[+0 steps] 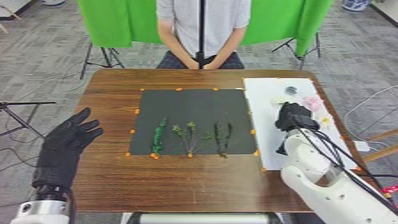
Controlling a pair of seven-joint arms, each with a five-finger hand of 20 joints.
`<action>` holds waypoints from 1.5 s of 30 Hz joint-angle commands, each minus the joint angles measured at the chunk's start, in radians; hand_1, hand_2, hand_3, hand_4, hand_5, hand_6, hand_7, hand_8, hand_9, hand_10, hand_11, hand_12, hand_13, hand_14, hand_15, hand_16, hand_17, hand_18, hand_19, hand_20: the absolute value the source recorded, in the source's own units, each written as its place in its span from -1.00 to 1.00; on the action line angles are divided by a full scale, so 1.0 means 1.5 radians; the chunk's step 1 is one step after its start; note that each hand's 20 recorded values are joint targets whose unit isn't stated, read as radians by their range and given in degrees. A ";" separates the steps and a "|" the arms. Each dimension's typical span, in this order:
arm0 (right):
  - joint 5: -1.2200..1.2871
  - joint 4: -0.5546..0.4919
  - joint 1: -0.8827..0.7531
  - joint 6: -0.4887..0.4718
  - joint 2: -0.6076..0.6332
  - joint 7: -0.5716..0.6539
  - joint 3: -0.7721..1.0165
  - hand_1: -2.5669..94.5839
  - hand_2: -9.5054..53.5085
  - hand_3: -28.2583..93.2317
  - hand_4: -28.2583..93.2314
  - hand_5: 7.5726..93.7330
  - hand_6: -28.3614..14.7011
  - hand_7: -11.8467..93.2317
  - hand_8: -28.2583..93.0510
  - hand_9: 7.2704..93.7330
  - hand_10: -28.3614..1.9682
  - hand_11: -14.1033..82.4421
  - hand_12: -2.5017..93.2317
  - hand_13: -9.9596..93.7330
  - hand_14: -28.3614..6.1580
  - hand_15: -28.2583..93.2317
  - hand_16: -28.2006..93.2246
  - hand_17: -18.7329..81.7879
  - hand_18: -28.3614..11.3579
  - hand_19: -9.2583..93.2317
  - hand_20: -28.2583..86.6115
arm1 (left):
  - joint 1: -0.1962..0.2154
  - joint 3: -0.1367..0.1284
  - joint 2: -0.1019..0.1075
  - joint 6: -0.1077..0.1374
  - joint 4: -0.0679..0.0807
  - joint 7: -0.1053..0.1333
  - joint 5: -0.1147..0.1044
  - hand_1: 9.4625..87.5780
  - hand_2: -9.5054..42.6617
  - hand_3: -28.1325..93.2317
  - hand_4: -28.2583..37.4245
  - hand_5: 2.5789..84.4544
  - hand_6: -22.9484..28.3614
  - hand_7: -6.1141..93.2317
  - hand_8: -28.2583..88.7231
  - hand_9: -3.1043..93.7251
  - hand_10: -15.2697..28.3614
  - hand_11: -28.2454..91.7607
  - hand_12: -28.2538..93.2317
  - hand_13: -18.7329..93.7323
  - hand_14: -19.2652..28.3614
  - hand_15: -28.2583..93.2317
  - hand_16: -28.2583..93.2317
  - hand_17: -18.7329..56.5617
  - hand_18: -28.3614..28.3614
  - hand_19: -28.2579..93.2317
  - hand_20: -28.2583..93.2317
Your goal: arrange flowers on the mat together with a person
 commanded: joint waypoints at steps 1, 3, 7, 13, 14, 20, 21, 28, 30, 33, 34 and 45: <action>-0.034 0.013 -0.018 0.073 0.011 0.017 -0.023 0.33 -1.00 0.45 -1.00 0.71 0.50 -0.36 -0.51 0.96 0.56 -0.45 -0.19 0.81 0.55 0.24 -0.10 0.22 -0.26 0.72 -0.61 | 0.002 -0.001 -0.005 -0.008 0.001 -0.009 0.006 -0.72 -0.39 0.77 -1.00 -0.13 0.23 -0.59 -0.69 -0.21 0.62 -0.05 -0.38 -0.24 0.92 0.41 -0.73 -0.76 0.74 0.29 -0.38; -0.039 0.004 -0.024 0.089 0.012 0.016 -0.015 0.34 -1.00 0.45 -1.00 0.73 0.49 -0.35 -0.51 0.97 0.58 -0.44 -0.19 0.82 0.56 0.25 -0.10 0.23 -0.24 0.72 -0.61 | 0.006 -0.004 -0.003 -0.008 -0.002 -0.006 0.007 -0.72 -0.39 0.77 -1.00 -0.13 0.23 -0.59 -0.69 -0.21 0.62 -0.05 -0.38 -0.25 0.93 0.41 -0.73 -0.76 0.74 0.29 -0.38; -0.040 -0.049 -0.032 0.151 0.019 0.000 -0.003 0.34 -1.00 0.46 -1.00 0.75 0.47 -0.36 -0.50 0.99 0.59 -0.44 -0.18 0.83 0.58 0.26 -0.10 0.24 -0.21 0.73 -0.62 | 0.017 -0.020 -0.001 -0.013 -0.012 0.002 0.006 -0.72 -0.39 0.77 -1.00 -0.13 0.23 -0.59 -0.69 -0.21 0.62 -0.05 -0.38 -0.25 0.93 0.41 -0.73 -0.76 0.75 0.29 -0.38; 0.011 -0.115 0.065 0.192 -0.014 -0.083 -0.072 0.34 -1.00 0.47 -1.00 0.75 0.46 -0.36 -0.50 0.99 0.59 -0.44 -0.17 0.83 0.59 0.27 -0.10 0.22 -0.21 0.76 -0.62 | 0.030 -0.048 0.000 -0.010 -0.027 0.014 0.004 -0.72 -0.40 0.77 -1.00 -0.13 0.23 -0.59 -0.69 -0.21 0.62 -0.05 -0.38 -0.25 0.92 0.41 -0.73 -0.75 0.76 0.31 -0.37; 0.032 -0.117 0.094 0.189 -0.029 -0.100 -0.092 0.33 -1.00 0.48 -1.00 0.75 0.46 -0.36 -0.49 0.99 0.59 -0.44 -0.16 0.83 0.59 0.28 -0.10 0.22 -0.21 0.76 -0.62 | 0.030 -0.052 0.004 -0.011 -0.028 0.020 -0.004 -0.73 -0.40 0.76 -1.00 -0.13 0.23 -0.59 -0.69 -0.21 0.62 -0.05 -0.38 -0.25 0.93 0.41 -0.73 -0.75 0.77 0.32 -0.37; 0.104 -0.072 0.231 0.132 -0.151 -0.203 -0.213 0.32 -1.00 0.49 -1.00 0.74 0.47 -0.36 -0.48 0.99 0.60 -0.43 -0.16 0.82 0.59 0.29 -0.10 0.19 -0.21 0.78 -0.62 | 0.023 -0.064 0.007 -0.004 -0.031 0.023 -0.005 -0.73 -0.40 0.77 -1.00 -0.14 0.23 -0.58 -0.69 -0.21 0.62 -0.05 -0.38 -0.24 0.93 0.41 -0.73 -0.74 0.77 0.33 -0.36; 0.087 -0.052 0.223 0.105 -0.190 -0.229 -0.205 0.32 -1.00 0.49 -1.00 0.74 0.48 -0.35 -0.48 0.99 0.60 -0.43 -0.15 0.82 0.59 0.29 -0.10 0.18 -0.21 0.78 -0.62 | 0.020 -0.063 0.008 -0.003 -0.030 0.023 -0.004 -0.73 -0.40 0.77 -1.00 -0.14 0.23 -0.59 -0.69 -0.21 0.62 -0.05 -0.38 -0.24 0.93 0.41 -0.73 -0.74 0.78 0.33 -0.36; 0.089 0.052 0.273 0.067 -0.296 -0.281 -0.302 0.31 -1.00 0.51 -1.00 0.72 0.49 -0.33 -0.49 0.98 0.61 -0.42 -0.13 0.81 0.56 0.32 -0.11 0.16 -0.21 0.79 -0.61 | -0.009 -0.048 0.028 0.014 -0.024 0.046 -0.016 -0.73 -0.40 0.77 -1.00 -0.14 0.23 -0.58 -0.69 -0.21 0.62 -0.04 -0.38 -0.24 0.93 0.42 -0.73 -0.74 0.78 0.33 -0.36; 0.083 0.071 0.286 0.060 -0.310 -0.287 -0.333 0.30 -1.00 0.51 -1.00 0.72 0.49 -0.33 -0.50 0.98 0.60 -0.41 -0.13 0.80 0.55 0.33 -0.11 0.16 -0.22 0.79 -0.61 | -0.011 -0.046 0.031 0.021 -0.023 0.057 -0.031 -0.73 -0.40 0.77 -1.00 -0.14 0.23 -0.58 -0.69 -0.20 0.62 -0.04 -0.38 -0.23 0.93 0.42 -0.73 -0.74 0.78 0.33 -0.36; 0.075 0.090 0.321 0.072 -0.313 -0.275 -0.394 0.30 -1.00 0.51 -1.00 0.72 0.49 -0.33 -0.50 0.97 0.60 -0.41 -0.13 0.80 0.54 0.34 -0.12 0.16 -0.22 0.79 -0.61 | -0.027 -0.033 0.046 0.019 -0.017 0.087 -0.080 -0.73 -0.40 0.77 -1.00 -0.14 0.23 -0.58 -0.69 -0.20 0.63 -0.04 -0.38 -0.23 0.94 0.42 -0.73 -0.74 0.78 0.34 -0.36; 0.080 0.095 0.326 0.074 -0.315 -0.268 -0.406 0.30 -1.00 0.51 -1.00 0.72 0.50 -0.33 -0.50 0.97 0.60 -0.40 -0.13 0.80 0.54 0.34 -0.12 0.15 -0.22 0.79 -0.61 | -0.030 -0.030 0.048 0.020 -0.017 0.084 -0.079 -0.73 -0.40 0.77 -1.00 -0.14 0.23 -0.58 -0.69 -0.20 0.63 -0.04 -0.38 -0.23 0.94 0.42 -0.73 -0.74 0.78 0.34 -0.36; 0.017 0.137 0.349 0.024 -0.313 -0.239 -0.460 0.27 -1.00 0.50 -1.00 0.69 0.54 -0.33 -0.53 0.96 0.58 -0.39 -0.13 0.79 0.50 0.37 -0.15 0.15 -0.24 0.79 -0.60 | -0.072 0.001 0.050 0.004 -0.001 0.069 -0.064 -0.73 -0.40 0.77 -1.00 -0.13 0.23 -0.58 -0.69 -0.19 0.63 -0.04 -0.38 -0.22 0.94 0.44 -0.73 -0.74 0.79 0.34 -0.36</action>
